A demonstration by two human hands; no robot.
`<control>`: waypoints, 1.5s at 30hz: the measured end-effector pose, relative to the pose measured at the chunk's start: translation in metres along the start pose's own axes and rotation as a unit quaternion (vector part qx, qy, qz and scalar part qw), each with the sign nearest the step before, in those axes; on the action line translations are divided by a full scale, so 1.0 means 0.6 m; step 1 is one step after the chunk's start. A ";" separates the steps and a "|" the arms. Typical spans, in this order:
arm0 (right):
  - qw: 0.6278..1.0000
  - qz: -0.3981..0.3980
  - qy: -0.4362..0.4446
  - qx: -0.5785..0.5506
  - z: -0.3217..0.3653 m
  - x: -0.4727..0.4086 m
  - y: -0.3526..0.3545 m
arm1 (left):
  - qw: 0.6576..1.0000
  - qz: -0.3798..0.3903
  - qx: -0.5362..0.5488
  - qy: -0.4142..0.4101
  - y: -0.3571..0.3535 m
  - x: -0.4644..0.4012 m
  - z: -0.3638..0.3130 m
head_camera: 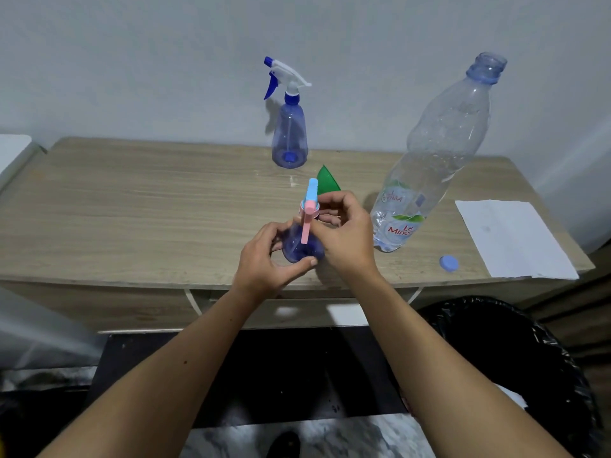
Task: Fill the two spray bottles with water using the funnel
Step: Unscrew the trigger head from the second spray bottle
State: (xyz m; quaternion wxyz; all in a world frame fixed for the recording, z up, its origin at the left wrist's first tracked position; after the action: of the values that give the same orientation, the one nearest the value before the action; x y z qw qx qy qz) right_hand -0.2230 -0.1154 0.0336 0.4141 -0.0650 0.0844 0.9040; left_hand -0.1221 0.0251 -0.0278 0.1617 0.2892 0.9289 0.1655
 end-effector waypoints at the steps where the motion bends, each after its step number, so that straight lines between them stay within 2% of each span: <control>1: 1.000 0.001 -0.004 -0.003 -0.001 -0.001 0.000 | 1.000 0.002 -0.001 0.000 0.000 0.000 0.001; 5: 0.999 0.043 -0.009 -0.020 -0.013 0.002 -0.002 | 1.000 0.001 -0.003 0.000 0.001 0.000 0.004; 11: 1.000 0.011 0.004 -0.013 -0.009 -0.004 0.000 | 1.000 -0.001 -0.010 -0.001 0.001 0.000 0.004; 15: 0.997 0.065 0.017 -0.023 -0.006 -0.002 -0.009 | 1.000 0.001 -0.005 -0.009 0.000 0.001 0.002; 18: 0.996 0.068 0.004 -0.053 -0.008 0.000 -0.007 | 1.000 -0.001 -0.017 -0.015 0.000 0.001 0.002; 23: 0.999 0.043 -0.008 -0.024 -0.002 -0.007 -0.013 | 0.999 -0.004 -0.024 -0.021 0.001 0.000 -0.001; 27: 0.997 0.065 0.005 -0.039 0.011 -0.003 -0.014 | 1.000 -0.003 -0.006 -0.018 0.002 0.002 0.001; 30: 0.996 0.053 -0.004 -0.077 0.023 -0.007 -0.005 | 1.000 -0.005 -0.002 -0.015 0.002 0.002 0.001; 45: 0.990 -0.037 0.096 -0.099 0.179 -0.037 0.081 | 1.000 0.012 0.006 0.014 0.000 0.006 -0.003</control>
State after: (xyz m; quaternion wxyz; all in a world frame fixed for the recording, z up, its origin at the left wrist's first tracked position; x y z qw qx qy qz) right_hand -0.2504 -0.1408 0.1474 0.4283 -0.1954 0.0313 0.8817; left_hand -0.1256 0.0271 -0.0271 0.1448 0.2988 0.9286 0.1658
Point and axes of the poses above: each hand's wrist, its own x-axis away from the middle knuckle, its own y-axis out of the back of the hand, z = x × y, the point moved 10 cm from there along -x, towards the middle knuckle, and after that the axes turned 6 degrees about y, right-handed, at the moved point
